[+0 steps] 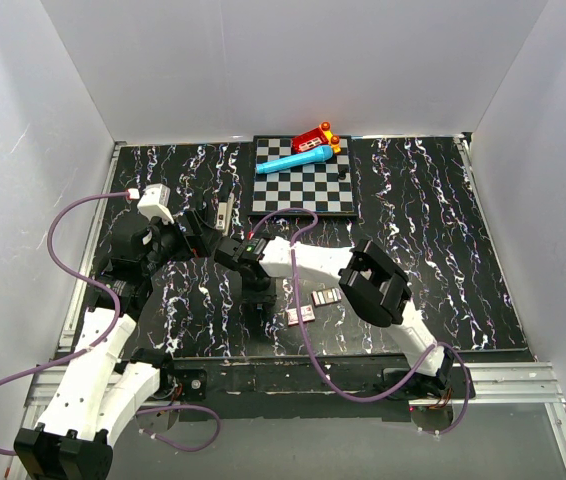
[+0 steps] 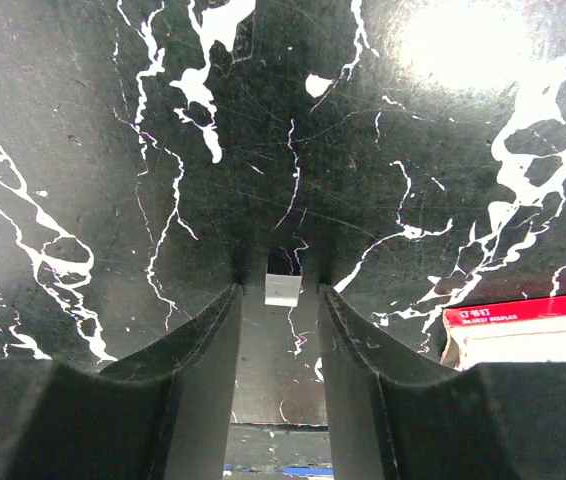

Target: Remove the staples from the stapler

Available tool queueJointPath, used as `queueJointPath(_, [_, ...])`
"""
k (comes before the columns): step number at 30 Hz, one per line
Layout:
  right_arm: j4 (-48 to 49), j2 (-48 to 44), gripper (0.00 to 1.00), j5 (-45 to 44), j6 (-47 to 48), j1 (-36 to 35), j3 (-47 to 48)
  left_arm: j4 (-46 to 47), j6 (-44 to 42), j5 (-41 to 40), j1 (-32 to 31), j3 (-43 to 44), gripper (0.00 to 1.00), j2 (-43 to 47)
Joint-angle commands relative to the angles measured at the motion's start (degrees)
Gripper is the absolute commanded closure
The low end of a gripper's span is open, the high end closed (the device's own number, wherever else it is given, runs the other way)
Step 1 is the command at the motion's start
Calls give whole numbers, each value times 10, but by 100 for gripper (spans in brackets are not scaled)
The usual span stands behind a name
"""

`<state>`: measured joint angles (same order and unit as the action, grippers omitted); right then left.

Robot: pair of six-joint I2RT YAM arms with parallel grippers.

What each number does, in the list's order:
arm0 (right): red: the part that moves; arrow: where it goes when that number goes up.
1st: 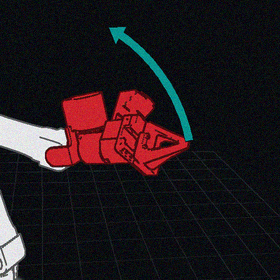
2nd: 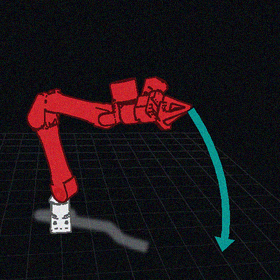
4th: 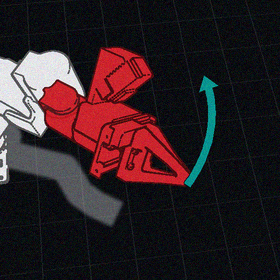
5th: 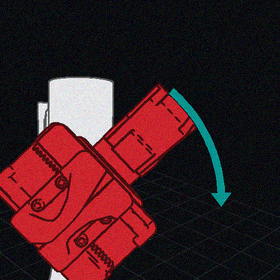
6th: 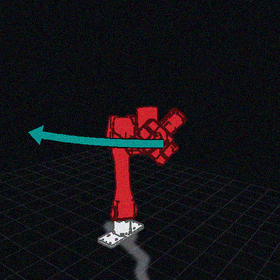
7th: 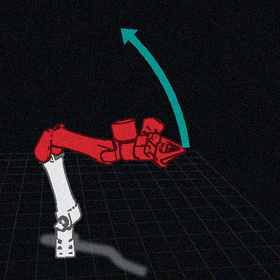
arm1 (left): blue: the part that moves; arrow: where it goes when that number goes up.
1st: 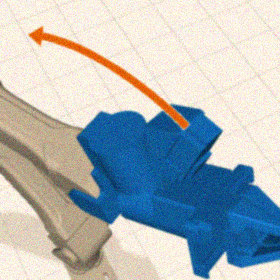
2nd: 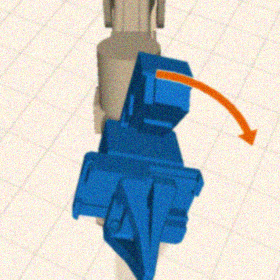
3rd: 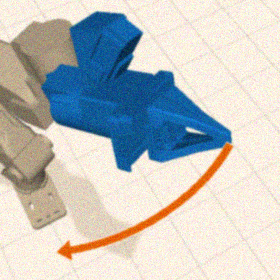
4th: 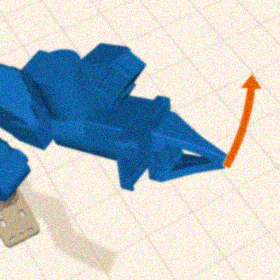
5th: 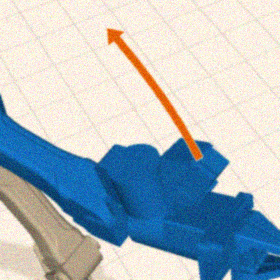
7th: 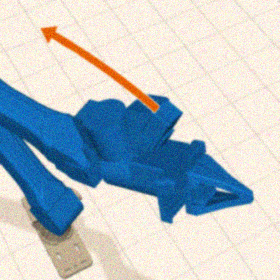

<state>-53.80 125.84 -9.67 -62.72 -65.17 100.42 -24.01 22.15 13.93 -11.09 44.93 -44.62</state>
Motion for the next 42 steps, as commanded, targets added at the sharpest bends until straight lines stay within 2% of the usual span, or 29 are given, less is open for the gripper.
queueJointPath(1, [-7,13,57,0,-1,-3,16,-5,1,-1,-2,12,2,8])
queueJointPath(7, [-2,15,64,4,1,-3,14,-5,1,1,-2,13,2,5])
queueJointPath(20, [3,9,86,-6,26,-3,14,-5,-2,5,-2,12,2,-3])
queueJointPath(33, [-34,-125,86,-87,95,-3,-33,-7,-4,2,-2,14,2,-12])
queueJointPath(42, [-15,-251,86,-117,146,9,-182,-6,-5,3,-2,14,2,-20])
